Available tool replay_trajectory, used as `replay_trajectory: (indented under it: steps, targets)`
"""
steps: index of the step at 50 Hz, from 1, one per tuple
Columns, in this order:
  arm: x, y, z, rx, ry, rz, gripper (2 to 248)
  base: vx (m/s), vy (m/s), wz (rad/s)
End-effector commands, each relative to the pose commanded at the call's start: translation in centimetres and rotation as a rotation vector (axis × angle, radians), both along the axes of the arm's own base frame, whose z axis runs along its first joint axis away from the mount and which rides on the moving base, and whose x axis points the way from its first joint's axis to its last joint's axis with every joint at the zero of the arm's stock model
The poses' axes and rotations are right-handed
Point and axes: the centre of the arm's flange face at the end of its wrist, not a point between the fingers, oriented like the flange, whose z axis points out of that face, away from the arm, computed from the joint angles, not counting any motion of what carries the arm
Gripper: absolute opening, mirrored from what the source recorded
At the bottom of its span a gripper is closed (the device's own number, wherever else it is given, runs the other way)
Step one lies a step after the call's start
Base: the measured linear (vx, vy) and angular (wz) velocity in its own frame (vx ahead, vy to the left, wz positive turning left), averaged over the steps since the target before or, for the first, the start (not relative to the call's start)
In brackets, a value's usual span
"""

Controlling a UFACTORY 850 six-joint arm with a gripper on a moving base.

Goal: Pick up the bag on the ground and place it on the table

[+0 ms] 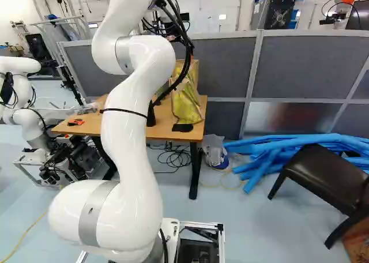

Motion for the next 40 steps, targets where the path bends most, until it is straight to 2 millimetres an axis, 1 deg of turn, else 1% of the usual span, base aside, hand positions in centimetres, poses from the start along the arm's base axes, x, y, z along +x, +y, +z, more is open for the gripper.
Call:
replay_trajectory:
  steps: [22, 40]
  targets:
    - [0.00, 0.00, 0.00, 0.000, 0.000, 0.000, 247, -0.054, -0.002, -0.003]
    - [0.00, 0.00, 0.00, 0.000, 0.000, 0.000, 247, -0.092, -0.004, -0.004]
